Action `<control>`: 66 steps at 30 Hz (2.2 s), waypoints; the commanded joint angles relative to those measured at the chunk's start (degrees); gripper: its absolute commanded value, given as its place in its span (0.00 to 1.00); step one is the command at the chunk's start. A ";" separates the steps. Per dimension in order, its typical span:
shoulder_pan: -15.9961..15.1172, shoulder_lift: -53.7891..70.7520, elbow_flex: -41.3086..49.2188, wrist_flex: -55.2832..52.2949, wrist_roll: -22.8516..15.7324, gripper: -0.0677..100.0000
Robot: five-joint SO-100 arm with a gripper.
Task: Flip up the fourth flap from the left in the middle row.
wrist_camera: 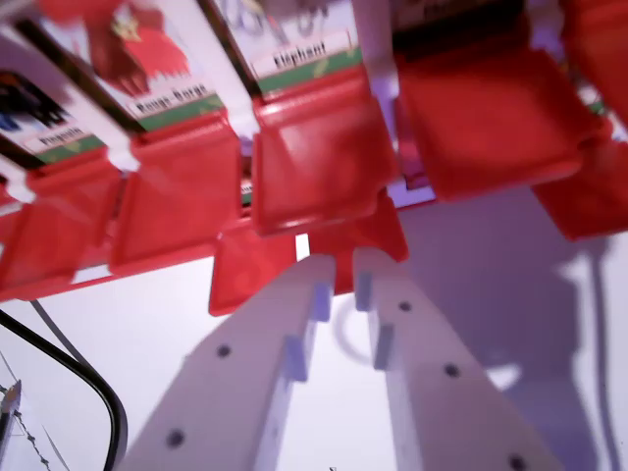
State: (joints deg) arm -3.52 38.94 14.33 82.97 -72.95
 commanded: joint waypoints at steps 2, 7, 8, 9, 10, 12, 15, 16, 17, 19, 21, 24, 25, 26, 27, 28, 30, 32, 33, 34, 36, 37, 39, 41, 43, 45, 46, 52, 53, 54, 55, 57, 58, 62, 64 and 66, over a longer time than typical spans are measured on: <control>-0.26 1.23 -6.42 -1.32 0.26 0.02; -0.09 -0.09 -7.21 -2.55 0.35 0.02; -0.09 -0.35 -7.47 -2.81 0.35 0.02; -0.09 -0.62 -7.56 -2.99 0.35 0.02; 0.00 -0.79 -7.73 -3.16 0.35 0.02; 0.00 -1.32 -8.17 -3.43 0.35 0.02; 0.00 -1.67 -8.35 -4.22 0.53 0.02; 0.00 -1.76 -8.53 -4.66 0.62 0.02; 0.00 -1.93 -8.70 -5.10 0.62 0.02; 0.09 -2.02 -9.05 -5.98 0.62 0.02; 0.18 -2.11 -9.14 -6.94 0.62 0.02; 0.18 -2.20 -9.40 -7.82 0.53 0.02; 0.18 -2.20 -9.40 -8.26 0.53 0.02; 0.18 -2.20 -9.40 -8.70 0.53 0.02; 0.18 -2.20 -9.32 -9.05 0.53 0.02; 0.18 -2.20 -9.32 -9.32 0.53 0.02; 0.18 -2.37 -9.32 -9.84 0.53 0.02; 0.18 -2.46 -9.14 -10.81 0.62 0.02; 0.18 -2.55 -9.05 -11.34 0.70 0.02; 0.18 -2.64 -9.05 -11.78 0.70 0.02; 0.26 -3.08 -9.05 -12.13 0.53 0.02; 0.35 -3.34 -9.05 -12.48 0.53 0.02; 0.44 -3.78 -9.05 -13.18 0.53 0.02; 0.53 -4.39 -9.40 -13.62 0.44 0.02; 0.70 -5.01 -9.76 -14.06 0.35 0.02; 0.79 -5.62 -10.20 -14.41 0.35 0.02; 0.79 -5.89 -10.46 -14.50 0.35 0.02; 0.88 -6.86 -11.51 -15.64 0.18 0.02; 0.88 -6.86 -11.51 -15.64 0.18 0.02; 0.88 -6.86 -11.51 -15.64 0.18 0.02; 0.88 -6.86 -11.51 -15.56 0.18 0.02; 0.97 -6.59 -11.51 -15.47 0.18 0.02; 0.97 -6.33 -11.34 -15.47 0.18 0.02; 0.97 -4.75 -10.46 -14.94 0.35 0.02; 0.97 -3.34 -9.49 -14.68 0.44 0.02; 0.97 -1.67 -8.44 -14.41 0.62 0.02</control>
State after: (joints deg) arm -2.37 30.23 9.14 68.64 -72.42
